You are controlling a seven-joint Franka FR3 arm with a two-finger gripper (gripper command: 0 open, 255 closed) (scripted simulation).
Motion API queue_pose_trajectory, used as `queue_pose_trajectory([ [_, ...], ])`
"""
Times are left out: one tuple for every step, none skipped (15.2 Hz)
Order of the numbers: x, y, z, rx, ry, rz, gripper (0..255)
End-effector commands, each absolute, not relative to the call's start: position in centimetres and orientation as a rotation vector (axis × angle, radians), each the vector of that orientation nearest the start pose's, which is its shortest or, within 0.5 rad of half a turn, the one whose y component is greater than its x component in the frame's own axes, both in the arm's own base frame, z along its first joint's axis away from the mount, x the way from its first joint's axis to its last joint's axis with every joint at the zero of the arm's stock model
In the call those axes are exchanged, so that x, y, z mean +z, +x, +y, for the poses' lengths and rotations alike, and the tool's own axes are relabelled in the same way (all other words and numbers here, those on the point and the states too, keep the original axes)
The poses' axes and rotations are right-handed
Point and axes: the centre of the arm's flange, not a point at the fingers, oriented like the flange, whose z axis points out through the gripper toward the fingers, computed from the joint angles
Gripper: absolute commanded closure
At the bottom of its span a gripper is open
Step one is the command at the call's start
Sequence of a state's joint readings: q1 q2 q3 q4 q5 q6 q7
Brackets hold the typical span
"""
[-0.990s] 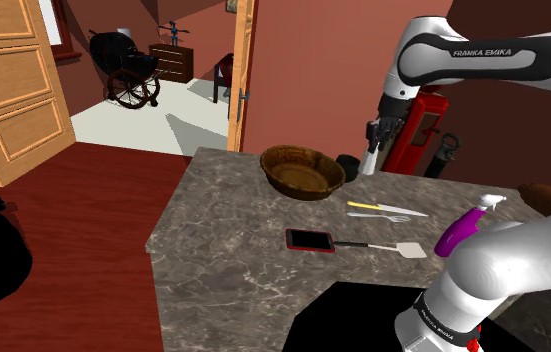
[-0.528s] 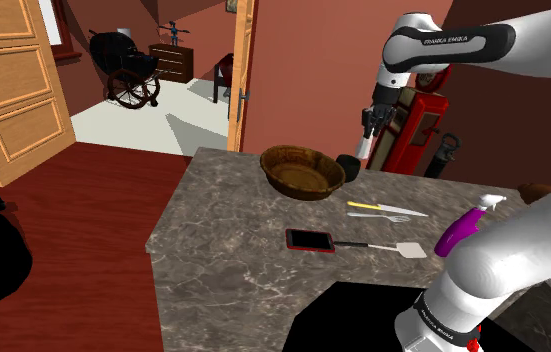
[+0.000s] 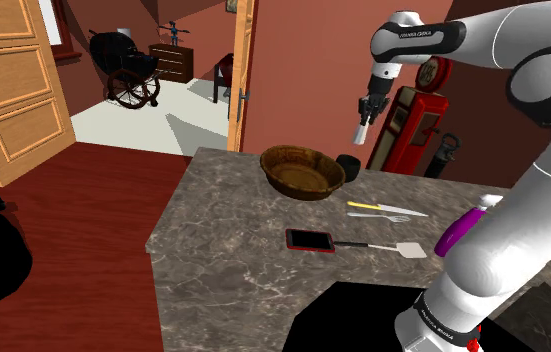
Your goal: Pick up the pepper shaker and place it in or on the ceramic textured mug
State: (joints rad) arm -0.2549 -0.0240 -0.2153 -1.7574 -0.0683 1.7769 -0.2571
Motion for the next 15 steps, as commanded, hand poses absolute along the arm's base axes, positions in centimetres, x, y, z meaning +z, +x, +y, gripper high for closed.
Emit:
queue_pose_trajectory([
  [56.9, 51.2, -28.1, -0.029, -3.199, 0.320, 255],
  [57.1, 52.1, -29.1, -0.029, -3.199, 0.320, 255],
  [57.2, 52.9, -30.1, -0.029, -3.199, 0.320, 255],
  [57.3, 53.6, -30.9, -0.029, -3.199, 0.320, 255],
  [56.8, 53.6, -30.9, -0.029, -3.199, 0.320, 255],
  [56.3, 53.6, -30.9, -0.029, -3.199, 0.320, 255],
  [55.8, 53.6, -30.9, -0.029, -3.199, 0.320, 255],
  [55.2, 53.6, -30.9, -0.029, -3.199, 0.320, 255],
  [54.7, 53.6, -30.9, -0.029, -3.199, 0.320, 255],
  [54.2, 53.6, -30.9, -0.029, -3.199, 0.320, 255],
  [53.6, 53.6, -30.9, -0.029, -3.199, 0.320, 255],
  [53.1, 53.6, -30.9, -0.029, -3.199, 0.320, 255],
  [52.6, 53.6, -30.9, -0.029, -3.199, 0.320, 255],
  [52.1, 53.6, -30.9, -0.029, -3.199, 0.320, 255],
  [51.5, 53.6, -30.9, -0.029, -3.199, 0.320, 255],
])
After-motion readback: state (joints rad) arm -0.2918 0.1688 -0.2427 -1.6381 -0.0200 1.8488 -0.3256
